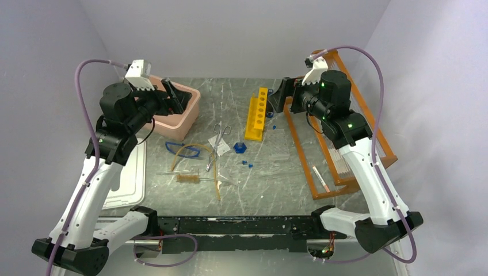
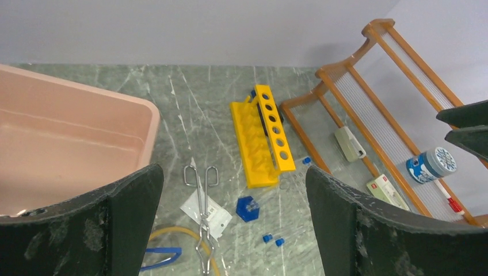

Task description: Organize the chemistry lab equipment

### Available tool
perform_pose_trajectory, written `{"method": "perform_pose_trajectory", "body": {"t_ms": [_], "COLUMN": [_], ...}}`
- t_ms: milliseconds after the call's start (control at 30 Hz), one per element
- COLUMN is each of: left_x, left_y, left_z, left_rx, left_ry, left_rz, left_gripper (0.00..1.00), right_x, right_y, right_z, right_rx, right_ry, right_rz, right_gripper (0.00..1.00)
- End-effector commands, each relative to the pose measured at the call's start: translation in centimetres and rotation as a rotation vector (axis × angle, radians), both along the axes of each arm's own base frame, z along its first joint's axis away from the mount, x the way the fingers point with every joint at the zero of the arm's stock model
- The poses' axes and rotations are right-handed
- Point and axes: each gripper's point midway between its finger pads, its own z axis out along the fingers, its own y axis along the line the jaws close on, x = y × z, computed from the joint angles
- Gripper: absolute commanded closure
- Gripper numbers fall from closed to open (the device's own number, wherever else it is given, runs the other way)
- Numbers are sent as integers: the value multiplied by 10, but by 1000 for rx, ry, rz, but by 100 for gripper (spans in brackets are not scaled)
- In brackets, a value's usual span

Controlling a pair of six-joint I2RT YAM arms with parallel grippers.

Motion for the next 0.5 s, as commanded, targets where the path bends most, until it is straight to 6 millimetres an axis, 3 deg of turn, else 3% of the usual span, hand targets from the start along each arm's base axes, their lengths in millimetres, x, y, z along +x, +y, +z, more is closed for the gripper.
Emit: {"method": "perform_pose_trajectory", "body": {"t_ms": [0,233,467], "left_x": [-6,-21,-27], "left_y": [-11,-39,-45], "left_z": [2,-42,-92], "left_rx": [-55,-89,-79], "left_ry": [-28,61,162], "left_rz": [-69,-243,-248], "left_gripper": [3,3,3], "right_x": [0,-19,-24], "right_y": [4,41,87], "right_z": [-8,-36,-95], "right_rx": [2,-86,-161], "right_ry": [21,-90,44], "right_rz": [9,119,149], "right_gripper": [0,0,5]}}
